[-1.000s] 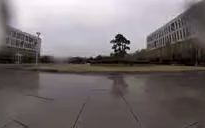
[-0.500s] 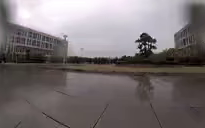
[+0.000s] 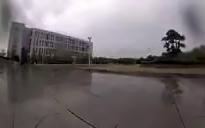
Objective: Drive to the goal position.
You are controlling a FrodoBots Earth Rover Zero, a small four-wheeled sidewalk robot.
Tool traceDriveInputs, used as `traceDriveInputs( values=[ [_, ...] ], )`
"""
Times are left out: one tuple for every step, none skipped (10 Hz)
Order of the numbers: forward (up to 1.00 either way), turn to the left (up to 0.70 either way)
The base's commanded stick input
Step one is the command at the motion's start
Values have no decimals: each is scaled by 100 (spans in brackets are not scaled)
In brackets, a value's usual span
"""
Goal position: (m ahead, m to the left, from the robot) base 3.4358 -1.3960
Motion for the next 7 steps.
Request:
traceDriveInputs(
  values=[
    [0, 45],
    [0, 45],
    [0, 45],
    [0, 45],
    [0, 45],
    [0, 45],
    [0, 45]
  ],
)
